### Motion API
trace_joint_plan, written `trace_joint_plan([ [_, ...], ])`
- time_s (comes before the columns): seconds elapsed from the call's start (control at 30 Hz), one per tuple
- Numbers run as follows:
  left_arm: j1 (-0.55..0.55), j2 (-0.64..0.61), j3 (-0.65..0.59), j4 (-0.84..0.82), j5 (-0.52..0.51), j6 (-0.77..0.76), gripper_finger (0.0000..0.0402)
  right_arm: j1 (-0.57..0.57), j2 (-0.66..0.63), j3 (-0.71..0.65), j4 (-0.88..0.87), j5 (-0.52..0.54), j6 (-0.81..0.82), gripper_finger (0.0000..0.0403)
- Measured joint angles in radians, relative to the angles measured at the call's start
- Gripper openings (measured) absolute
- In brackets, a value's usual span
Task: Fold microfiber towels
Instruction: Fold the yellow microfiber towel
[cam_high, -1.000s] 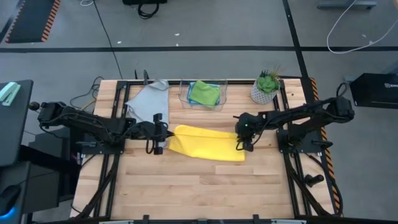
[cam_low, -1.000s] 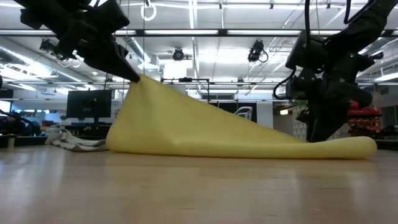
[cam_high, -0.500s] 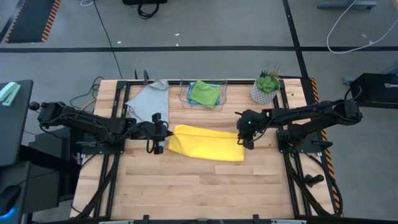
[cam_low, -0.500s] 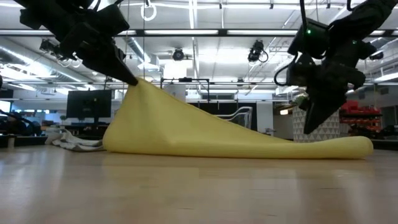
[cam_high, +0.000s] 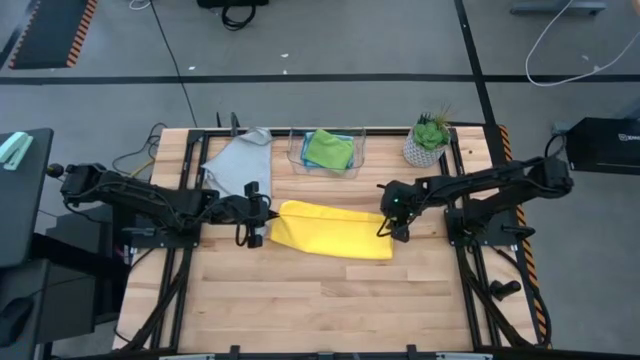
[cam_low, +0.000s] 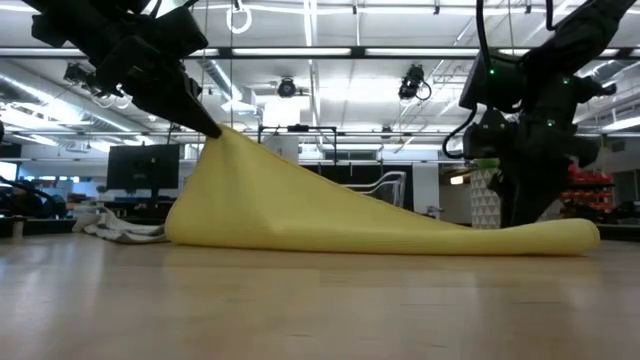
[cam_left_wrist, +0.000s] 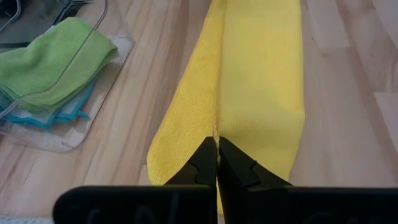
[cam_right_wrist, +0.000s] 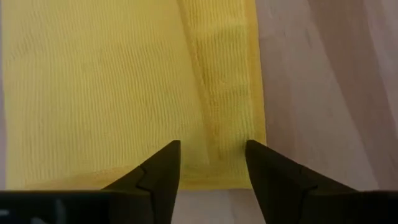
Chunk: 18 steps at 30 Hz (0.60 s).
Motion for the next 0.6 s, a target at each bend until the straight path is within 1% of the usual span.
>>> trace_joint_plan([
  [0.1,0.000,0.000,0.000,0.000,0.000,0.000,0.0009,0.000,0.012,0.000,0.003,0.000,-0.008,0.0168],
  [0.37,0.000,0.000,0.000,0.000,0.000,-0.004,0.0007,0.032,0.005,0.000,0.009,0.000,-0.037,0.0081],
  [0.47,0.000,0.000,0.000,-0.001,0.000,-0.007,0.0010,0.049,-0.005,0.000,0.008,-0.001,-0.039,0.0061],
  [0.6,0.000,0.000,0.000,-0.001,0.000,-0.023,0.0005,0.059,-0.041,0.000,0.005,-0.001,-0.018,0.0046],
])
